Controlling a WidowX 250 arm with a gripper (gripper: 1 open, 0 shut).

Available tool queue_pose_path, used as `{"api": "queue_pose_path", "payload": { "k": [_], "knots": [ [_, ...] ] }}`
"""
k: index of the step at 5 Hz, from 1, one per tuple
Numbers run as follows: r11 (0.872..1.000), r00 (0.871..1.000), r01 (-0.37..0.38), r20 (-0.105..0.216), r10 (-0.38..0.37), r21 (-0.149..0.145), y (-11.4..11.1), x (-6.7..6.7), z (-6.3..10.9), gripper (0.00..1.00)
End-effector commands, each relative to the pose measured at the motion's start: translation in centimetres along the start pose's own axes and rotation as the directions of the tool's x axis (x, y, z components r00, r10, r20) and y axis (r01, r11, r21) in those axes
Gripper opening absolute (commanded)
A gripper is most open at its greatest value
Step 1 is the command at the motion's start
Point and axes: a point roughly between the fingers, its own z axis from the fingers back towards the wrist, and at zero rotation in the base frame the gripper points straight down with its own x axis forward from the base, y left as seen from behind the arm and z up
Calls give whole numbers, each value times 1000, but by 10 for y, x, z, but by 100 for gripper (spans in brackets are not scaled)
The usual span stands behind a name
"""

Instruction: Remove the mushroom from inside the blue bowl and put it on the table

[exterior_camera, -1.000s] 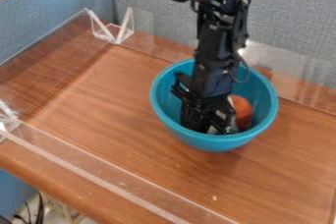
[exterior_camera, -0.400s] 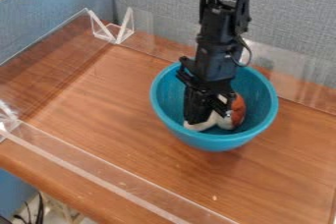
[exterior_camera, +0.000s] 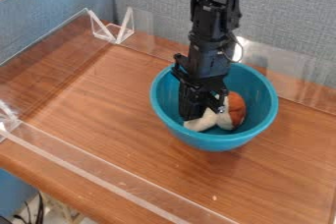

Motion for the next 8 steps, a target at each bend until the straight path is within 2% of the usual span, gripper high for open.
{"api": "queue_pose_path", "payload": {
  "k": [1,4,5,6,8],
  "knots": [
    [998,995,50,78,-53,40,-3,-1,25,0],
    [999,993,3,119,-9,49,4,-2,55,0],
    [998,992,12,121,-19,57,12,-5,57,0],
    [998,992,32,117,-38,58,17,-3,51,0],
    [999,993,-2,120,-4,51,0,-2,57,0]
  ]
}}
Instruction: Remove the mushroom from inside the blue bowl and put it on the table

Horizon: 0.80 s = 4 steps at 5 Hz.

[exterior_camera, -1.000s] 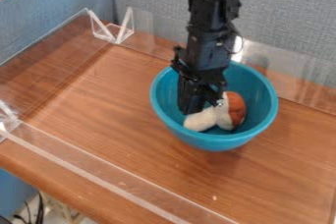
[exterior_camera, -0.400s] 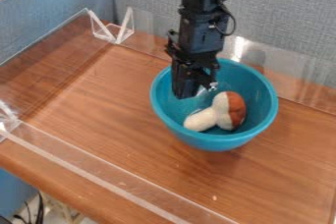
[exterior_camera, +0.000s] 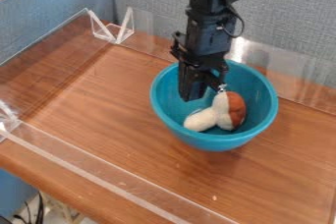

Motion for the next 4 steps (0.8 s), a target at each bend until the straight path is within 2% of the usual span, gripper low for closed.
{"api": "queue_pose_path", "payload": {
  "k": [1,4],
  "knots": [
    [999,997,21,68,-24,36,-5,7,19,100],
    [985,985,169,31,-169,24,-1,8,1,100]
  ]
}}
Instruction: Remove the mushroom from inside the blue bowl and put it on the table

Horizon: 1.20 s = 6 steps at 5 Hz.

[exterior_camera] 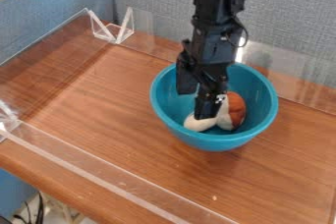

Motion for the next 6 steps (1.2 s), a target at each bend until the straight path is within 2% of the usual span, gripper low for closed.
{"api": "queue_pose_path", "payload": {
  "k": [1,2,3,4,6],
  "knots": [
    [998,998,53,22,-54,22,2,9,-7,100],
    [996,996,90,10,-90,18,4,12,-23,100],
    [999,999,41,13,-41,14,1,15,-26,0],
    [1000,1000,-11,21,11,11,-1,18,-27,0],
    [999,998,39,43,-40,17,-14,18,-9,0]
  ]
}}
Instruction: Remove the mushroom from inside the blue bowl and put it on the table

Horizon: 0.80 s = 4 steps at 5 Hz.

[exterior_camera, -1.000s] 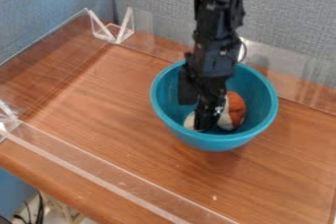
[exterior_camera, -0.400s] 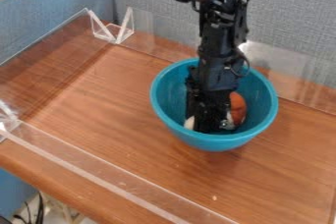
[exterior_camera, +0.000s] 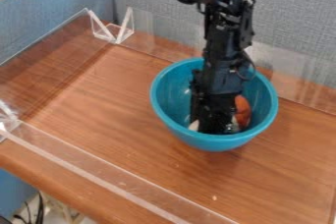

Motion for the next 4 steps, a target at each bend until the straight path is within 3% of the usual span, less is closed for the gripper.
{"api": "queue_pose_path", "payload": {
  "k": [1,2,4],
  "knots": [
    [999,997,-3,77,0,43,2,2,32,0],
    [999,995,-27,94,23,42,6,1,41,0],
    [993,987,104,114,-111,59,4,-2,45,0]
  ]
}}
